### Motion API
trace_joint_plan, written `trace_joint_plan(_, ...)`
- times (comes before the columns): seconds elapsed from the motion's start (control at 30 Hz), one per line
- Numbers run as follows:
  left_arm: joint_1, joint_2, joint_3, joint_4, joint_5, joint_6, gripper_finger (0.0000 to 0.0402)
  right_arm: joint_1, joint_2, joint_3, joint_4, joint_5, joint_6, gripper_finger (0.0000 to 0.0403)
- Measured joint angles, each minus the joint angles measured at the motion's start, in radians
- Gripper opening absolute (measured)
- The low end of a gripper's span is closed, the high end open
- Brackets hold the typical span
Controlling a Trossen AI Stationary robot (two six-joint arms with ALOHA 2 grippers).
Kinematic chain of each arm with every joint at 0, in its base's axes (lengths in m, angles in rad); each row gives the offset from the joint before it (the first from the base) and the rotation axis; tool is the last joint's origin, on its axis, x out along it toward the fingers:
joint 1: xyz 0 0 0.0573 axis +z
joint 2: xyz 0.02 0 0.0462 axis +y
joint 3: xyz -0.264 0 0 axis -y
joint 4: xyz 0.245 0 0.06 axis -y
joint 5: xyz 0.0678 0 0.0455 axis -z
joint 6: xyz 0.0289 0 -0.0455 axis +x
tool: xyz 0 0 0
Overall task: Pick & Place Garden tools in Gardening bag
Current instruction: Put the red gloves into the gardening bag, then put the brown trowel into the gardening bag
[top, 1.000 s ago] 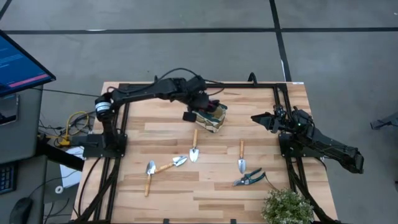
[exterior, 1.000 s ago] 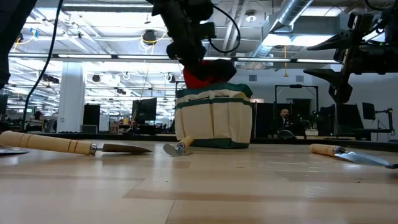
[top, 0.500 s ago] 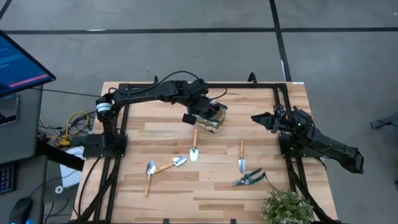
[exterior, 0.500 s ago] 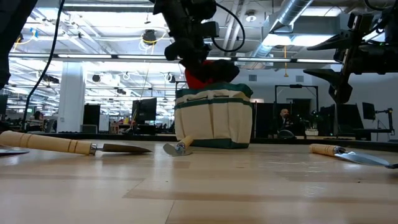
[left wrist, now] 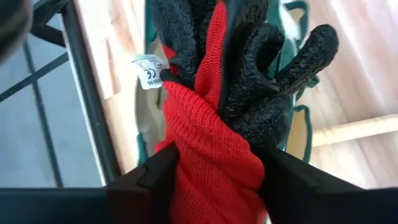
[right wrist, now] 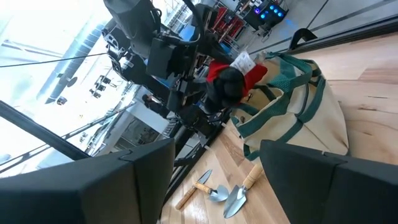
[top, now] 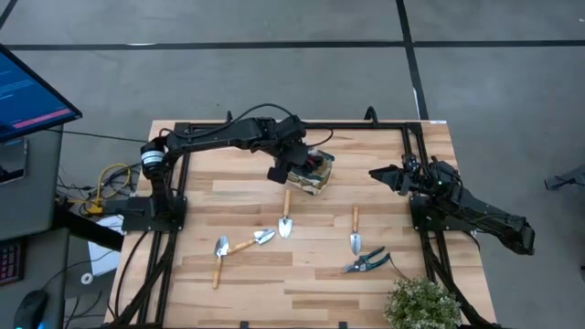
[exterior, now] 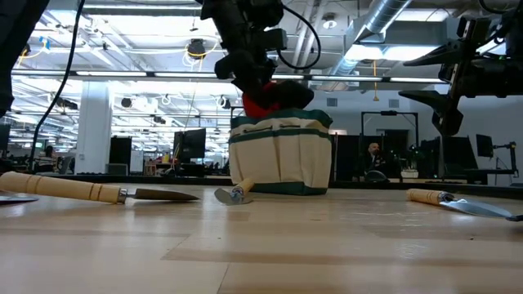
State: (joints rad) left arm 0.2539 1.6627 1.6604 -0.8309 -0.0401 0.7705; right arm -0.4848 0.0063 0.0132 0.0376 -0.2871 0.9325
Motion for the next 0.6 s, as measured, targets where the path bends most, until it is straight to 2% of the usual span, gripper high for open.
trace_joint_plan(0.13, 0.000, 0.000, 0.000, 0.000, 0.009, -0.042, 0.0242, 0.000, 0.000, 0.000, 0.000, 0.000, 0.000, 0.0230)
trace_joint_plan(0.3, 0.000, 0.000, 0.000, 0.002, -0.027, -0.049, 0.0290, 0.000, 0.000, 0.000, 0.000, 0.000, 0.000, 0.0230)
trace_joint_plan(0.43, 0.000, -0.025, 0.000, 0.017, -0.027, -0.050, 0.0301, 0.000, 0.000, 0.000, 0.000, 0.000, 0.000, 0.0230)
trace_joint_plan(0.6, 0.000, -0.116, 0.000, 0.050, -0.040, -0.101, 0.0303, 0.000, 0.000, 0.000, 0.000, 0.000, 0.000, 0.0230)
